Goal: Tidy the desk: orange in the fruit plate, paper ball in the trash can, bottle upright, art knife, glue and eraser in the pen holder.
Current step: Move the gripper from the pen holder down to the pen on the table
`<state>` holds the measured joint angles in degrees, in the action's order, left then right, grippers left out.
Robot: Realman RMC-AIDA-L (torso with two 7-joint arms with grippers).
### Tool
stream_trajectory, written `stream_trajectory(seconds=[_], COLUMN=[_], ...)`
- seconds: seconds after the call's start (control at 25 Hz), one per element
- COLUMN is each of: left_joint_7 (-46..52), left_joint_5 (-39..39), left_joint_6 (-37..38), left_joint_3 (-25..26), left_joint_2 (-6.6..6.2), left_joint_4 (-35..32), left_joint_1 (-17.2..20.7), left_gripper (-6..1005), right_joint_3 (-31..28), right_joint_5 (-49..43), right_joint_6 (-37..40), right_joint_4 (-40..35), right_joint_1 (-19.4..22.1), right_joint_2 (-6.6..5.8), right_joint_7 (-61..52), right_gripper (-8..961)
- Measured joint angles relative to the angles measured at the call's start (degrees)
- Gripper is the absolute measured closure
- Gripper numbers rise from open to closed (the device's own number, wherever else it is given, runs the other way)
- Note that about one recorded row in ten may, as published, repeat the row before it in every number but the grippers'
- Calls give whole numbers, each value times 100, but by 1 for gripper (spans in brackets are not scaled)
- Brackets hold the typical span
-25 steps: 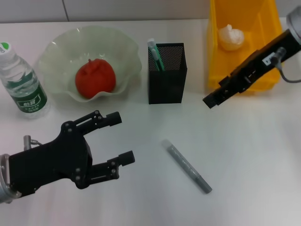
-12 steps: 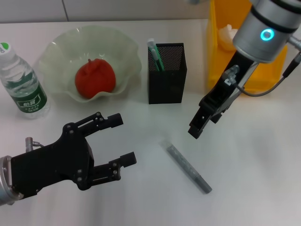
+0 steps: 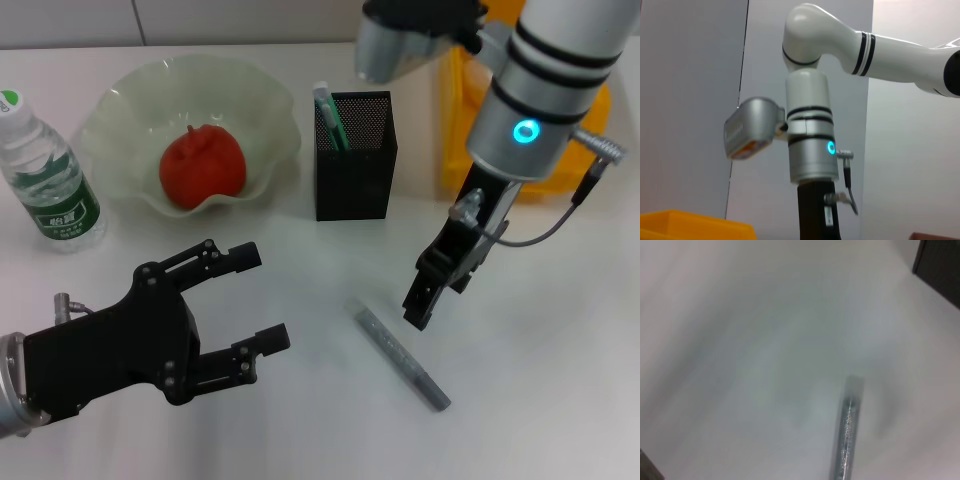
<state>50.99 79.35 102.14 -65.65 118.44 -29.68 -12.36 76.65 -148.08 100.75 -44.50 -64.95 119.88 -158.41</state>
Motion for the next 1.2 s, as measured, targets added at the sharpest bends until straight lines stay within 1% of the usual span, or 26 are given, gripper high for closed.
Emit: stream_trajectory(seconds=[0.08,0.12,0.28,0.64,0.68,0.88,1.2], left_joint_7=[-58,-145,-340,-352,-353,-324,-352], left_joint_5=[1,0,-14,3,35,302,392], left_joint_6=[-6,-10,-28,-145,-296,-592,-665], left_joint_3=[0,0,0,-22,-53,-71,-111], left_joint_2=[3,4,5,-1,-5,-1,0], left_joint_4=[51,122,224,226,227,281,384], left_joint_1=[-20,-44,-79,-118,-131,-187,-216], left_gripper=[197,197,197,197,197,197,197], right_joint_3=[301,301,608,1105,1293,1569,1610], right_joint_5=[317,317,605,949,1153,1384,1390], right_joint_6=[-289,-289,-572,-885,-960,-1094,-1224], right_joint_4=[225,225,341,569,586,700,857], right_joint_1=[-29,-29,-43,-61,-31,17,20], right_joint_2=[1,1,1,0,0,0,0], right_joint_7=[4,4,9,-5,-4,-16,-21], right_gripper=[227,227,227,228,228,232,263])
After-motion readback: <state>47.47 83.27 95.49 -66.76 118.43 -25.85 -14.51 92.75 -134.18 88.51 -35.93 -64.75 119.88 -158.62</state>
